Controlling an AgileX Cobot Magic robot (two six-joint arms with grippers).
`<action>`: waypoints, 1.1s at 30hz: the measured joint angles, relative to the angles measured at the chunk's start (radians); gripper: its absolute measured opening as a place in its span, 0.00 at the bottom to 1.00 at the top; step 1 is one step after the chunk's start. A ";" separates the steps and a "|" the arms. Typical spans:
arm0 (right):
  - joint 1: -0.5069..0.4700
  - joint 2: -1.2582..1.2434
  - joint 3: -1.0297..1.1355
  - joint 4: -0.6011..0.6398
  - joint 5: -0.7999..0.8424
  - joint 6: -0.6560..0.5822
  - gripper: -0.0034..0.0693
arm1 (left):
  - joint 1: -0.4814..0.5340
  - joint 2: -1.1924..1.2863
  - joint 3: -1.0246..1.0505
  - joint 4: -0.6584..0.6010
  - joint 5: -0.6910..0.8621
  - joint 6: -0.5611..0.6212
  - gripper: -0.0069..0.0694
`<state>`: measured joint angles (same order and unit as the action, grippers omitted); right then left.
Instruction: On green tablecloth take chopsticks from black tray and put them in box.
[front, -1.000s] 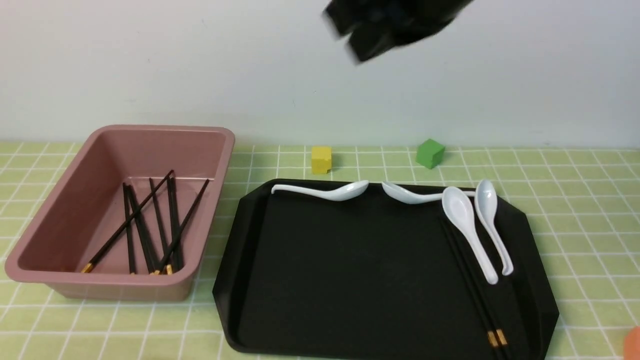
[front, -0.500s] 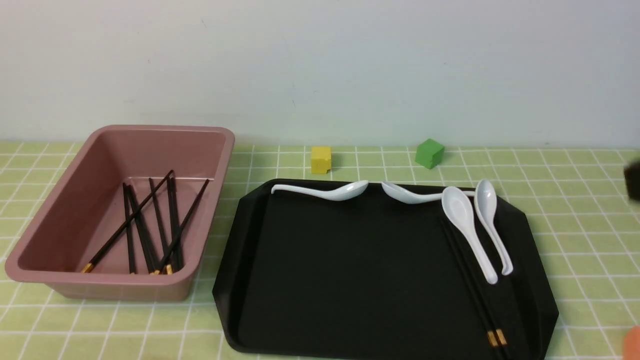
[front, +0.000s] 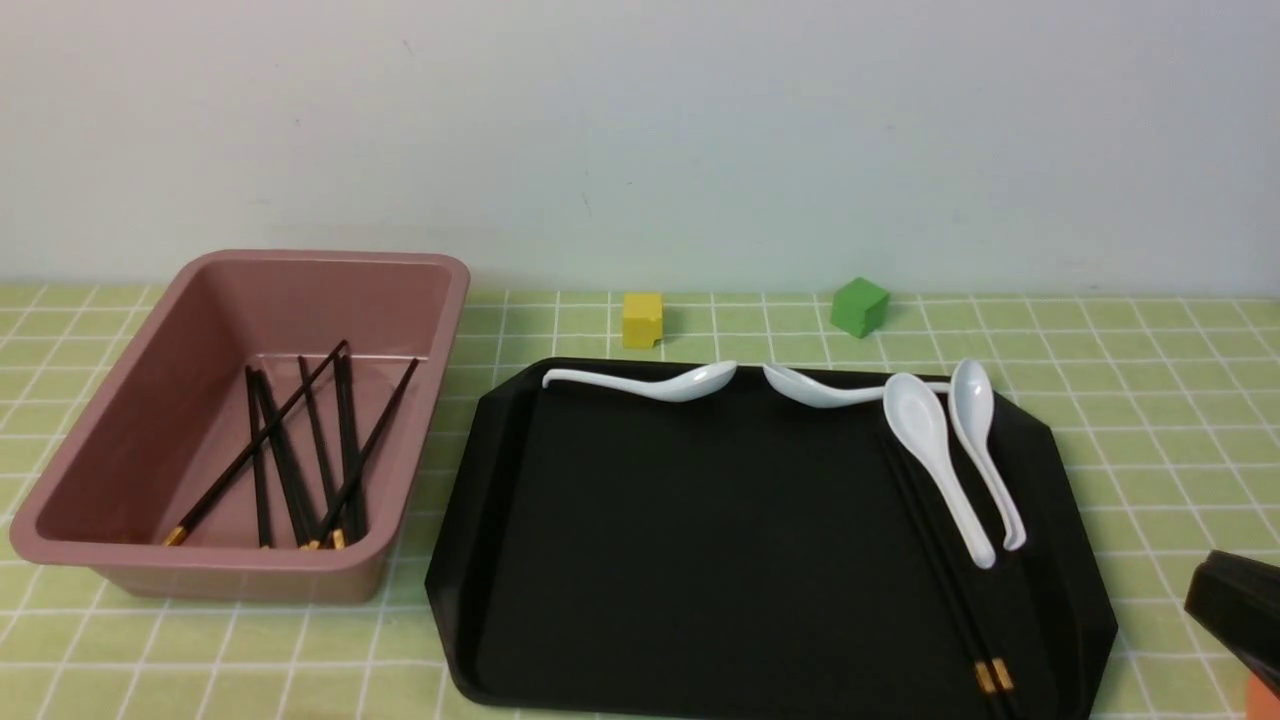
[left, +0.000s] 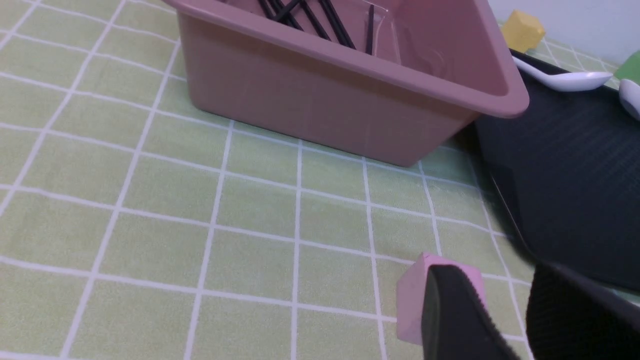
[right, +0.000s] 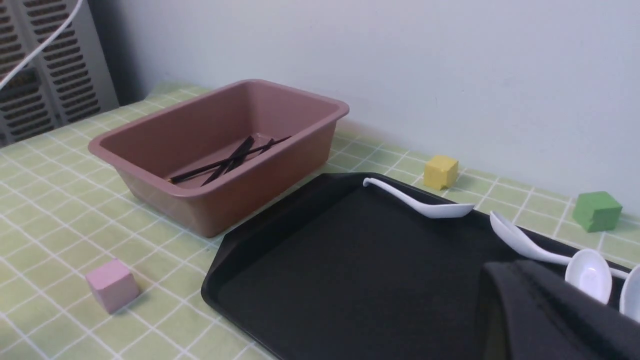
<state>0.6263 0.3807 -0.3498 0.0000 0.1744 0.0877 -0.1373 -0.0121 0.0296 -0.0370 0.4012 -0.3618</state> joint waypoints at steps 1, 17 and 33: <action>0.000 0.000 0.001 0.000 0.001 0.000 0.05 | 0.000 0.000 0.000 0.000 0.000 0.000 0.40; 0.000 -0.005 0.004 0.000 0.004 0.000 0.07 | 0.000 0.000 0.000 0.000 0.000 0.000 0.40; -0.372 -0.275 0.277 0.029 0.077 -0.046 0.09 | 0.000 0.000 0.000 0.000 0.000 0.000 0.40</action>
<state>0.2542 0.1062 -0.0733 0.0289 0.2514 0.0417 -0.1373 -0.0121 0.0296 -0.0370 0.4012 -0.3618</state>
